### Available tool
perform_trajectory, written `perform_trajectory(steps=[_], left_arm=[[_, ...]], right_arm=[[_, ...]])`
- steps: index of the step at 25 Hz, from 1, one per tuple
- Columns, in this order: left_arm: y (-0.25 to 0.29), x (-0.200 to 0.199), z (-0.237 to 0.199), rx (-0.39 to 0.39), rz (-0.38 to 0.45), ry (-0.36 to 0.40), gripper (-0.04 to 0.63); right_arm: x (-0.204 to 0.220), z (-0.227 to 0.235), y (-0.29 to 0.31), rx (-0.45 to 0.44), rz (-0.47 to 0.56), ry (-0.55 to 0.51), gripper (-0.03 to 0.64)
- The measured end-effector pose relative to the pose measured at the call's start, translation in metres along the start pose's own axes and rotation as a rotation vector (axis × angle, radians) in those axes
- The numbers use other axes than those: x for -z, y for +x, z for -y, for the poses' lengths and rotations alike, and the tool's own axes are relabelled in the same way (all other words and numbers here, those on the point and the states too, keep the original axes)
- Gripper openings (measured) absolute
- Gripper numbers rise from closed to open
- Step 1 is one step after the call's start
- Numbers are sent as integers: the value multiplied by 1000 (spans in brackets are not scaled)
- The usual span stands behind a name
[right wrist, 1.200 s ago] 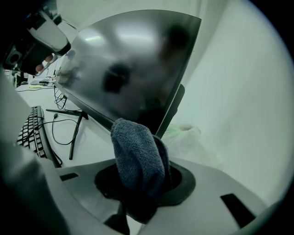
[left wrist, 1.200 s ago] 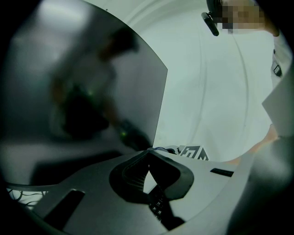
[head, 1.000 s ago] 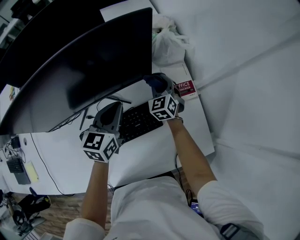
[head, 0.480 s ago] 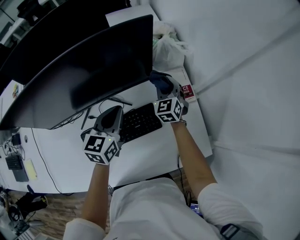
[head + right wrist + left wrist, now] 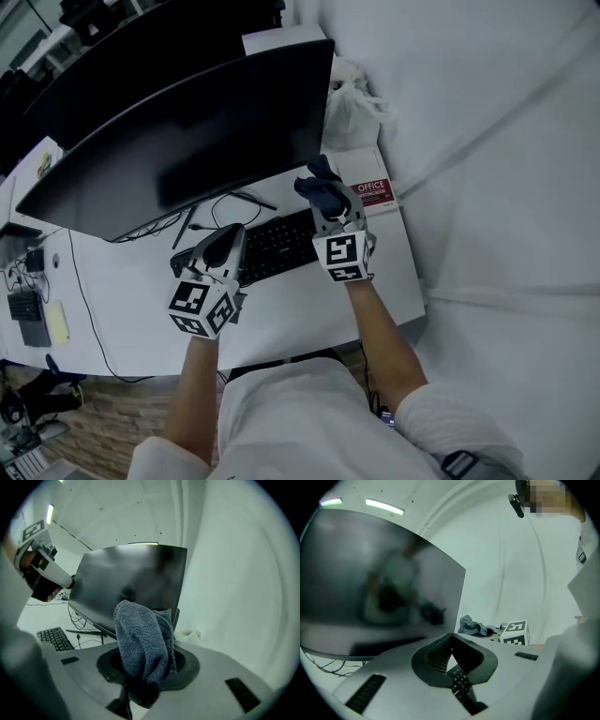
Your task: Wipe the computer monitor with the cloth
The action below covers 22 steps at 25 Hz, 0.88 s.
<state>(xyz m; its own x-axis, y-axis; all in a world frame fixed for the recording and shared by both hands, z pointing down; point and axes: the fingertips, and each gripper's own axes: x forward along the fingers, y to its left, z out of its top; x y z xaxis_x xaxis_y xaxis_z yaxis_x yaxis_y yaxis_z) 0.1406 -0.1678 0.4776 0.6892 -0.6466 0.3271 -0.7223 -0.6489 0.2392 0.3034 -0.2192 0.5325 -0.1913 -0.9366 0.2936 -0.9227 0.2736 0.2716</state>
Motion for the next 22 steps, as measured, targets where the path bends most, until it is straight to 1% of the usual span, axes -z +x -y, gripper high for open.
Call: perform_trajectory(steps=[7,12,15,17,22], left_arm=[[-57,-7,-8,-22,77,-21,12],[-105,3,-12,-41,83,-3,12],[-139,5,-18,-52,113,-15,12],[-162,8,-19,-52,130,-25,12],[-214,17,-14,-38,147,-6,12]], right_arm=[[-47,-57,-44,-117,97,106,135],[-80,-93,-80,-203,149,286,135],[-100,-117,-102,-243,175,347,135],[-108,-132,-120,-251,183,365,135],[-113,-167,-156,-248,169,341,135]])
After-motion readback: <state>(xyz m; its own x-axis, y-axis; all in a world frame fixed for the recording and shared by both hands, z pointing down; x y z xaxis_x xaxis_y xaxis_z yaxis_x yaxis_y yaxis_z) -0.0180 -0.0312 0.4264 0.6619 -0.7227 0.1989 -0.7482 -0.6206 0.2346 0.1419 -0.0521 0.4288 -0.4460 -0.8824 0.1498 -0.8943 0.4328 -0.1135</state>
